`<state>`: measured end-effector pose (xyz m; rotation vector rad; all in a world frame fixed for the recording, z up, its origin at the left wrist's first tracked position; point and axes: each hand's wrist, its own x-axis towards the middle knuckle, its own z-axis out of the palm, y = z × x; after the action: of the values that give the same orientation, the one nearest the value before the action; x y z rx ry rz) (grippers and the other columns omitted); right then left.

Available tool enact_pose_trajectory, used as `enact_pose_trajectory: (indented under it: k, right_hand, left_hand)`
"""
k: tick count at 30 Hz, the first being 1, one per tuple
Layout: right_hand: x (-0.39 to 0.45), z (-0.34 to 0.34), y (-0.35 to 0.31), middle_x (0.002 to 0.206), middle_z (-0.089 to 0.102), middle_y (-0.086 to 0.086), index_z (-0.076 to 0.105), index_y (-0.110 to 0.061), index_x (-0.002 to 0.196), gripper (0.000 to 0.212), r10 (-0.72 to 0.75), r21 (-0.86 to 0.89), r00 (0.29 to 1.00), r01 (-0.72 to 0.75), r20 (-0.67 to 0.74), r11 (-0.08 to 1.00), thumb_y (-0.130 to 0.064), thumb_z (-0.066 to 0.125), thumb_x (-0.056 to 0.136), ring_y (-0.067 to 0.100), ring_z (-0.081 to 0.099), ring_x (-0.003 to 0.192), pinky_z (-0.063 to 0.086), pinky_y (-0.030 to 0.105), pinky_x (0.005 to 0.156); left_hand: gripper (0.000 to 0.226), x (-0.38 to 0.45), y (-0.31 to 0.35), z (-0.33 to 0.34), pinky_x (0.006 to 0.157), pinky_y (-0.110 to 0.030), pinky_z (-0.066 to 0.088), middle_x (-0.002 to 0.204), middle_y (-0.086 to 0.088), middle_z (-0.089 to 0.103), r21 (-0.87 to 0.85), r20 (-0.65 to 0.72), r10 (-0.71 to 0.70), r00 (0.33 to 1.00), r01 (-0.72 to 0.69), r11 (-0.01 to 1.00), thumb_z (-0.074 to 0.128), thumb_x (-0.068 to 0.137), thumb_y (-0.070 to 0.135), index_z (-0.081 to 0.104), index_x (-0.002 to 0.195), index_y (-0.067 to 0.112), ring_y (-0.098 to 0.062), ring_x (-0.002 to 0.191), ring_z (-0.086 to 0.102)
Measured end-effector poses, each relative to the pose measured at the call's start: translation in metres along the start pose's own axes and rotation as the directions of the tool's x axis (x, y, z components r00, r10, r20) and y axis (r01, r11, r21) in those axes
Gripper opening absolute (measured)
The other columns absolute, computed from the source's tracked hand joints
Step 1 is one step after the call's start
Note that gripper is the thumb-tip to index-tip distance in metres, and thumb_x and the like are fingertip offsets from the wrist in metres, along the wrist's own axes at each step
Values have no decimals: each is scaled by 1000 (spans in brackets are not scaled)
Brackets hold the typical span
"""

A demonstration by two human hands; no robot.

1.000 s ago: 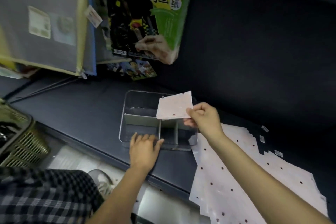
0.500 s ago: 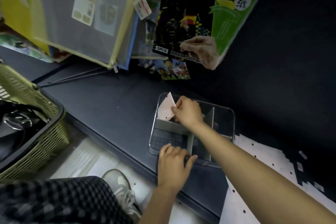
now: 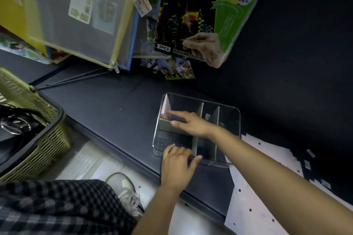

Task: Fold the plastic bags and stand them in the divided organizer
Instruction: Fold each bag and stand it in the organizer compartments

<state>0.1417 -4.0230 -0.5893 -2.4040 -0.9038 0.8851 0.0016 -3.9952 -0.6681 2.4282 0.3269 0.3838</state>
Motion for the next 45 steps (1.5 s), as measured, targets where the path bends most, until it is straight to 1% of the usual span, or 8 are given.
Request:
enact_pose_trajectory:
  k: [5, 9, 14, 20, 24, 31, 39, 45]
  right_hand:
    - [-58, -12, 23, 141, 49, 0, 48, -22, 136, 41, -61, 127, 984, 83, -167, 988, -25, 54, 95, 12, 42, 131, 31, 26, 110]
    - [-137, -18, 72, 126, 61, -3, 59, -20, 125, 33, 48, 232, 929, 42, -367, 972, -19, 59, 92, 10, 55, 118, 41, 27, 104]
    - [-253, 12, 154, 124, 59, -5, 56, -21, 125, 36, 257, 171, 899, -208, -353, 963, -23, 63, 89, 12, 55, 116, 39, 18, 97]
    - [-342, 85, 215, 153, 24, -5, 29, -28, 146, 81, 316, -122, 926, -345, -209, 931, -50, 68, 79, 12, 22, 140, 17, 21, 114]
    - [-355, 115, 229, 156, 16, -8, 32, -28, 145, 74, 271, -175, 910, -337, -315, 925, -51, 63, 82, 11, 12, 145, 7, 18, 114]
    - [-354, 121, 234, 140, 48, -7, 64, -25, 121, 32, 231, -5, 870, -258, -435, 966, -31, 62, 89, 10, 29, 139, 18, 7, 106]
    - [-356, 85, 233, 123, 64, -6, 68, -16, 113, 25, 243, 85, 960, -233, -138, 969, -22, 51, 96, 8, 53, 118, 37, 23, 102]
    - [-358, 85, 224, 117, 58, -19, 59, -31, 118, 39, 321, 43, 924, -319, -210, 947, -47, 65, 82, 4, 45, 111, 39, 20, 91]
  left_hand:
    - [35, 4, -1, -7, 103, -20, 17, 91, 10, 69, 20, 73, -8, 997, 7, 1000, 46, 91, 53, 69, 92, 27, -11, 94, 58]
    - [21, 2, 18, -15, 87, -37, 37, 90, -4, 67, -40, -65, -45, 997, 42, 998, 62, 89, 35, 70, 90, 16, -28, 92, 57]
    - [16, -21, 65, -4, 78, -40, 46, 89, -7, 64, -24, 17, 260, 966, -259, 966, 68, 86, 26, 70, 90, 11, -30, 88, 58]
    - [57, -77, 112, 49, 114, -29, 19, 152, 6, 29, -75, 660, 391, 641, -462, 884, 55, 88, 52, 43, 138, 27, -13, 141, 20]
    - [81, -101, 112, 70, 117, -29, -5, 159, 8, -1, -21, 797, 329, 507, -521, 853, 55, 86, 55, 15, 150, 26, -10, 146, -5]
    - [56, -99, 104, 76, 113, -24, 12, 150, 14, 32, -43, 708, 367, 604, -481, 875, 60, 85, 49, 46, 136, 31, -8, 141, 20]
    - [6, -80, 123, 69, 83, -24, 48, 88, 15, 71, -217, 735, 283, 616, -182, 959, 72, 80, 29, 74, 86, 27, -1, 89, 61]
    - [24, -65, 129, 58, 71, -20, 49, 70, 9, 68, -288, 761, 203, 615, 40, 957, 63, 80, -4, 69, 72, 18, 1, 68, 61]
